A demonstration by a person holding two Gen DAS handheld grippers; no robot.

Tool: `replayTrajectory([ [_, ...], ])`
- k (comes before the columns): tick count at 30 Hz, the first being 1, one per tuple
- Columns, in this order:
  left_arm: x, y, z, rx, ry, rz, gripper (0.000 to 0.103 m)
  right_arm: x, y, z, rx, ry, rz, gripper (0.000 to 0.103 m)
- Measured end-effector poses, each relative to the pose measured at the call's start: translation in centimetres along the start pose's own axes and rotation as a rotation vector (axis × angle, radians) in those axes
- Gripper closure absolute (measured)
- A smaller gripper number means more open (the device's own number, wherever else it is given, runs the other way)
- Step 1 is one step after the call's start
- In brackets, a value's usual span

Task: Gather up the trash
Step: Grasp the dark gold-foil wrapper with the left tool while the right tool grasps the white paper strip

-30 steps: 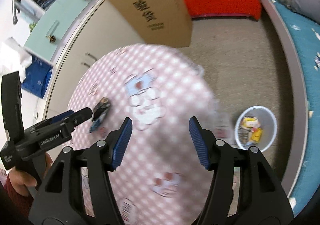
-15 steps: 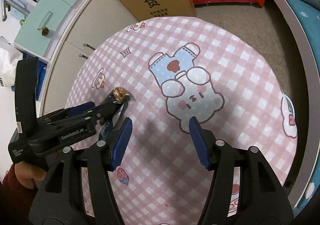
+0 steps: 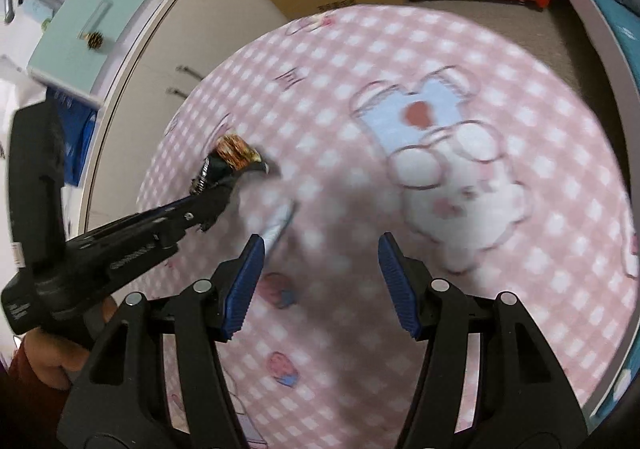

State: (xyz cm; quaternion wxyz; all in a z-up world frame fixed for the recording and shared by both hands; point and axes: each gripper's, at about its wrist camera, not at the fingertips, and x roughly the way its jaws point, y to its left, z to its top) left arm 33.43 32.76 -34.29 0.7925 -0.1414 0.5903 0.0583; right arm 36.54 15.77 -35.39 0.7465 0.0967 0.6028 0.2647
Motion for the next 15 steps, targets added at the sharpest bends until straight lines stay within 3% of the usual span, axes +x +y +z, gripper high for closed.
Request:
replayTrajectory([
  [6, -2.4, 2.8, -2.1, -0.08, -0.033, 0.055, 0.088, 2.8, 3.8, -0.5, -0.087, 0.05, -0.002, 0.044],
  [10, -3.2, 3.8, -3.4, -0.114, -0.035, 0.082, 0.088, 3.8, 5.7, -0.6, -0.176, 0.034, -0.073, 0.043],
  [12, -3.6, 4.0, -3.8, -0.132, -0.041, 0.092, 0.088, 4.2, 6.5, -0.7, -0.248, 0.026, -0.124, 0.053],
  [13, -3.8, 3.9, -4.0, -0.138, -0.043, 0.093, 0.088, 4.3, 6.7, -0.7, -0.286, 0.017, -0.154, 0.07],
  [15, -4.1, 3.2, -4.1, -0.144, -0.045, 0.101, 0.088, 4.4, 6.6, -0.7, -0.328, 0.006, -0.156, 0.075],
])
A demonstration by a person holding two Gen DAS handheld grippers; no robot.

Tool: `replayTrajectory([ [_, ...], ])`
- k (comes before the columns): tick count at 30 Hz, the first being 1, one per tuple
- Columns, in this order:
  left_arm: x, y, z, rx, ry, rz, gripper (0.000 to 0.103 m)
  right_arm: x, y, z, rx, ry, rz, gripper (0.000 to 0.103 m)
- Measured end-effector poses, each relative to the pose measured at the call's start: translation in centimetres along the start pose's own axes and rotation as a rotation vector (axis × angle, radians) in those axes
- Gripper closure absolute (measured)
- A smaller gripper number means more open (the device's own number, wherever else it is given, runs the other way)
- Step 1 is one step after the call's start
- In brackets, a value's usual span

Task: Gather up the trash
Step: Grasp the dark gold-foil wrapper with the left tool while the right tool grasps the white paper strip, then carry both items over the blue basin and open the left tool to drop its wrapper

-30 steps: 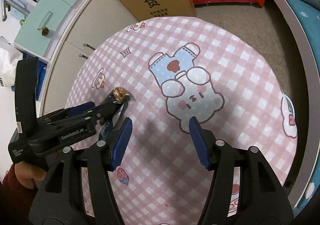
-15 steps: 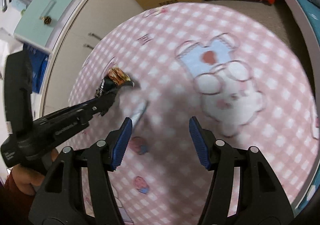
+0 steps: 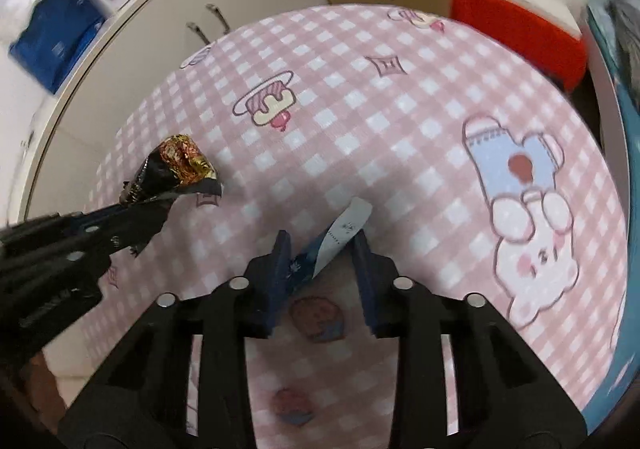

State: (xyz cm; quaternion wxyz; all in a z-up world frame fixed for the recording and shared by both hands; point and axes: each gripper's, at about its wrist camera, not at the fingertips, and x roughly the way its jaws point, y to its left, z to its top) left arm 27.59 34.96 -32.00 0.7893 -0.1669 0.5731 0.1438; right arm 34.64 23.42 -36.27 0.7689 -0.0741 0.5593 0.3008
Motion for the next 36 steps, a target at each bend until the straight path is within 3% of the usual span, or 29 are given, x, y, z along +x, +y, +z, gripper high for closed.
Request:
replayTrajectory([
  [4, -1.1, -2.0, -0.6, 0.014, -0.015, 0.005, 0.089, -0.7, -2.9, -0.6, 0.048, 0.012, 0.078, 0.095],
  [10, -2.2, -8.3, -1.5, 0.056, -0.04, -0.026, 0.089, -5.6, -9.8, -3.0, 0.154, -0.046, 0.156, 0.096],
  [23, -3.8, -32.7, -6.4, 0.282, -0.062, -0.168, 0.089, -20.0, -29.5, -10.9, 0.34, -0.226, 0.05, 0.096],
  [28, -2.6, -41.1, -9.0, 0.351, -0.045, -0.206, 0.089, -22.1, -35.5, -13.9, 0.39, -0.243, 0.007, 0.096],
  [36, 1.2, -49.4, -11.0, 0.422, -0.008, -0.221, 0.089, -23.3, -43.7, -18.1, 0.471, -0.268, -0.056, 0.096],
])
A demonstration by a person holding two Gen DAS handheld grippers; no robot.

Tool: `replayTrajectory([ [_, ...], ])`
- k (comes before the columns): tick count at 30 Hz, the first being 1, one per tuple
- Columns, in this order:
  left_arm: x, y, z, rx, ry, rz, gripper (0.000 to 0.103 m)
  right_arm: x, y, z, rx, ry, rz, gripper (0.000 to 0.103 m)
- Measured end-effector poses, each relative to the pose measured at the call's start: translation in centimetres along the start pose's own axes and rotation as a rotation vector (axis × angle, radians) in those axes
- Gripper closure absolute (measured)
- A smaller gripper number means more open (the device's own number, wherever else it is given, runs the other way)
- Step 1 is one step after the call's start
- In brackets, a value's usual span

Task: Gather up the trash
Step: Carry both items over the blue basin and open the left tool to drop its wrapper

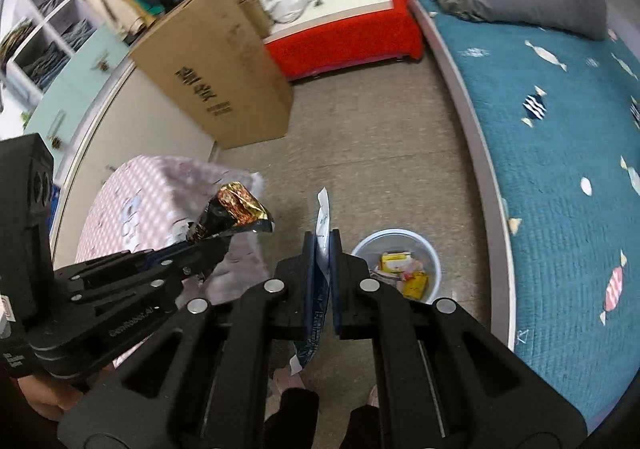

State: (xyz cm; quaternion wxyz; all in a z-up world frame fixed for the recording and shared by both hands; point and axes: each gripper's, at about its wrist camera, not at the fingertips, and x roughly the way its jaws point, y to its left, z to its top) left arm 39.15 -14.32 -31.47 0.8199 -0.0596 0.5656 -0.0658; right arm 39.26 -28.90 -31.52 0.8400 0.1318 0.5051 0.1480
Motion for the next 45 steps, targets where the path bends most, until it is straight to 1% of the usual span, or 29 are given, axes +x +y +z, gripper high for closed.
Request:
replayTrajectory([
  [2, 1.2, -1.5, 0.4, 0.015, 0.01, -0.009, 0.088, 0.0, -1.3, -0.1, 0.026, -0.01, -0.008, 0.096],
  [3, 1.5, -1.9, 0.5, 0.018, 0.01, -0.014, 0.087, -0.1, -2.0, -0.1, 0.039, -0.015, -0.013, 0.096],
  [4, 1.9, -2.3, 0.7, 0.019, 0.008, -0.011, 0.083, -0.1, -2.4, -0.1, 0.047, -0.017, -0.017, 0.096],
  [5, 2.2, -2.6, 0.8, 0.017, 0.006, -0.013, 0.082, -0.1, -2.9, -0.2, 0.055, -0.018, -0.021, 0.096],
  [7, 2.6, -3.1, 1.0, 0.007, 0.005, -0.027, 0.063, -0.3, -3.6, -0.4, 0.07, -0.027, -0.026, 0.096],
  [9, 2.8, -3.4, 1.1, 0.006, -0.002, -0.013, 0.052, -0.3, -4.1, -0.7, 0.083, -0.031, -0.029, 0.096],
  [12, 2.7, -3.8, 1.1, 0.014, -0.018, -0.003, 0.041, -0.2, -4.6, -1.1, 0.104, -0.036, -0.031, 0.096],
  [14, 2.8, -3.9, 0.8, 0.02, -0.022, 0.001, 0.04, -0.1, -4.8, -1.3, 0.112, -0.038, -0.033, 0.096],
  [17, 3.2, -3.4, 0.3, 0.019, -0.006, 0.002, 0.04, 0.1, -4.9, -2.1, 0.129, -0.038, -0.036, 0.096],
  [27, 3.4, -0.9, -2.4, -0.011, 0.012, 0.017, 0.037, 0.9, -3.7, -4.1, 0.151, -0.03, -0.046, 0.096],
  [31, 3.1, -0.1, -3.0, -0.029, 0.006, 0.033, 0.036, 1.3, -2.8, -4.1, 0.13, -0.042, -0.049, 0.095],
  [34, 2.7, 0.2, -3.2, -0.023, -0.005, 0.043, 0.035, 1.5, -2.4, -3.7, 0.124, -0.056, -0.048, 0.095],
  [36, 2.4, 0.4, -3.3, -0.024, -0.012, 0.05, 0.035, 1.6, -2.2, -3.4, 0.122, -0.065, -0.049, 0.093],
  [40, 2.0, 0.8, -3.4, -0.039, -0.021, 0.052, 0.033, 1.7, -2.1, -3.2, 0.128, -0.082, -0.049, 0.092],
  [41, 1.8, 0.8, -3.5, -0.044, -0.023, 0.05, 0.033, 1.7, -2.1, -3.2, 0.131, -0.082, -0.056, 0.088],
  [42, 1.7, 0.8, -3.5, -0.044, -0.026, 0.048, 0.032, 1.7, -2.1, -3.3, 0.135, -0.084, -0.059, 0.08],
  [43, 1.6, 0.9, -3.6, -0.042, -0.029, 0.048, 0.032, 1.6, -2.1, -3.4, 0.139, -0.088, -0.061, 0.052],
  [44, 1.6, 0.9, -3.7, -0.041, -0.031, 0.05, 0.031, 1.4, -2.1, -3.6, 0.144, -0.102, -0.067, 0.039],
  [45, 1.5, 0.9, -3.8, -0.041, -0.032, 0.05, 0.03, 1.2, -2.1, -3.7, 0.144, -0.116, -0.074, 0.039],
])
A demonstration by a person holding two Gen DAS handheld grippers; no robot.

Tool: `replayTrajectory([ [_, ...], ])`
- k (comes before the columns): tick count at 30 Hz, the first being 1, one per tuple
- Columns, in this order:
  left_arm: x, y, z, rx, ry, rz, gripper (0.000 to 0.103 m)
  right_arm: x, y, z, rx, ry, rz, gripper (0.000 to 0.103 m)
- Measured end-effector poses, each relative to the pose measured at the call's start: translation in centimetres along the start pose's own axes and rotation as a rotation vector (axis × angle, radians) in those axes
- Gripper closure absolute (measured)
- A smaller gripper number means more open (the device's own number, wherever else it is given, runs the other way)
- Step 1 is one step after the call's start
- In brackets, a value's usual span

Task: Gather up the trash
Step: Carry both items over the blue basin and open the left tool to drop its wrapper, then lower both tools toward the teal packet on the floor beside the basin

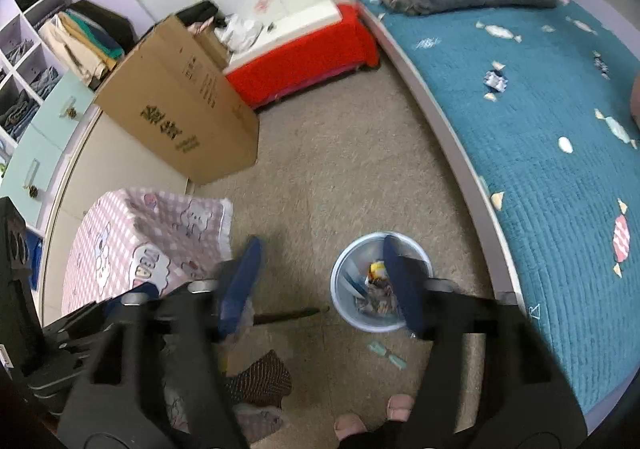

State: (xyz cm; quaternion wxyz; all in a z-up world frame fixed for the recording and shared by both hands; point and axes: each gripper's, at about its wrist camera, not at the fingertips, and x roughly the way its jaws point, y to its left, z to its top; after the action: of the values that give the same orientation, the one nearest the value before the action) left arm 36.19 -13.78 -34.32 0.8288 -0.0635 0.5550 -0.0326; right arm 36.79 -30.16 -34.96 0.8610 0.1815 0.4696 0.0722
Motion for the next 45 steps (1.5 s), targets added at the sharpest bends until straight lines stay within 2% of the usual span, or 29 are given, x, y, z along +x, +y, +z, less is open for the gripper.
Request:
replayTrajectory([
  [5, -0.1, 0.0, -0.8, -0.009, -0.002, -0.005, 0.029, -0.5, -0.3, -1.3, 0.014, 0.009, -0.002, 0.039],
  [10, 0.9, 0.0, -3.0, -0.013, 0.019, -0.016, 0.025, -0.5, -1.7, -4.5, 0.032, 0.042, -0.03, 0.039],
  [13, 3.2, 0.0, -5.8, -0.015, 0.046, -0.013, 0.024, 0.5, -3.3, -7.2, 0.043, 0.076, -0.043, 0.039],
  [17, 8.1, 0.4, -10.6, -0.052, 0.124, -0.008, 0.024, 3.5, -6.2, -11.7, 0.025, 0.158, -0.072, 0.039],
  [20, 13.5, 0.4, -15.2, -0.081, 0.163, -0.001, 0.024, 7.2, -8.9, -15.3, -0.01, 0.214, -0.09, 0.039],
  [22, 18.8, 0.7, -18.9, -0.116, 0.201, 0.024, 0.024, 11.4, -11.3, -18.3, -0.042, 0.261, -0.092, 0.039],
  [29, 36.9, 3.7, -30.7, -0.354, 0.296, 0.052, 0.024, 25.5, -17.7, -27.7, -0.19, 0.398, -0.077, 0.04],
  [33, 45.3, 4.9, -34.4, -0.399, 0.316, 0.099, 0.024, 33.0, -20.9, -31.9, -0.248, 0.455, -0.056, 0.04],
  [36, 51.0, 5.9, -36.5, -0.428, 0.34, 0.118, 0.024, 37.0, -22.7, -33.6, -0.253, 0.483, -0.057, 0.041],
  [40, 57.1, 6.4, -37.8, -0.431, 0.377, 0.148, 0.033, 42.1, -24.3, -36.3, -0.273, 0.516, -0.053, 0.041],
  [43, 60.6, 7.1, -39.0, -0.422, 0.416, 0.18, 0.042, 44.6, -24.8, -37.6, -0.286, 0.535, -0.049, 0.041],
  [45, 62.1, 7.5, -39.5, -0.447, 0.43, 0.173, 0.046, 45.7, -25.2, -38.0, -0.275, 0.543, -0.053, 0.041],
])
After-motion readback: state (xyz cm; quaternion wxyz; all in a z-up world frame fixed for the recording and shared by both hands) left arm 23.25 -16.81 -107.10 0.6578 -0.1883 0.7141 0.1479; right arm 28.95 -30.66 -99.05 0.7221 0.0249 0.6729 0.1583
